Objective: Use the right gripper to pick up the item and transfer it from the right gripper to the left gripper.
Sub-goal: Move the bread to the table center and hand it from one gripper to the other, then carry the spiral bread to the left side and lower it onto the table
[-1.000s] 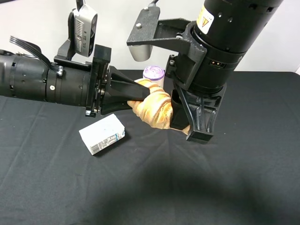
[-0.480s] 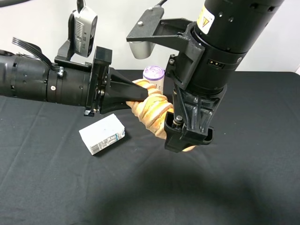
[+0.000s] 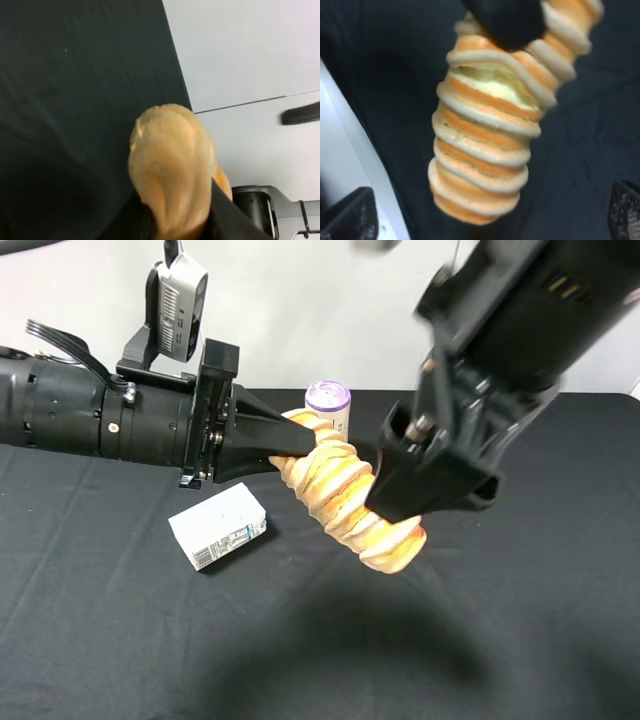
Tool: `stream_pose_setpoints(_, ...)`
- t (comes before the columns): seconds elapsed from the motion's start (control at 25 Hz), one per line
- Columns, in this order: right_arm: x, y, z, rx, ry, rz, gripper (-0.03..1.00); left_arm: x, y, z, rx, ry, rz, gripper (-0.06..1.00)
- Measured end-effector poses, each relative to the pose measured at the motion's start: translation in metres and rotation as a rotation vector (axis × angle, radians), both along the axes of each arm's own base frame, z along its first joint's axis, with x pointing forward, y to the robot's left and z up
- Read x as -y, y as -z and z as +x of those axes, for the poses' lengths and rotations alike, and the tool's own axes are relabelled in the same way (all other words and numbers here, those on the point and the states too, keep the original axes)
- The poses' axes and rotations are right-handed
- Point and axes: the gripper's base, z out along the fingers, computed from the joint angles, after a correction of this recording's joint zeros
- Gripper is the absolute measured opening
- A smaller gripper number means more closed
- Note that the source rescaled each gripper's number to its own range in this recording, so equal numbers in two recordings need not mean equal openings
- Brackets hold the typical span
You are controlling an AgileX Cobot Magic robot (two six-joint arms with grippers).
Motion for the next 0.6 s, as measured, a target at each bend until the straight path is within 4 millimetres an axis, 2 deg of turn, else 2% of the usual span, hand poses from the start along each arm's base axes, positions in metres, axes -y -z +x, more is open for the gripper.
stream_pose_setpoints(0.16,0.021,-0.021,-0.016,0.021,0.073,0.093,1.0,0.0,0.0,0.0,0.0,0.0,0.0,0.03)
stream_pose_setpoints(0.28,0.042,-0.023,-0.031,0.014,0.12,0.131,1.0,0.0,0.0,0.0,0.0,0.0,0.0,0.03)
stream_pose_setpoints(0.4,0.065,-0.011,-0.048,0.002,0.147,0.139,1.0,0.0,0.0,0.0,0.0,0.001,-0.001,0.03)
stream_pose_setpoints(0.6,0.102,0.022,-0.075,-0.006,0.153,0.117,1.0,0.0,0.0,0.0,-0.001,0.005,-0.005,0.03)
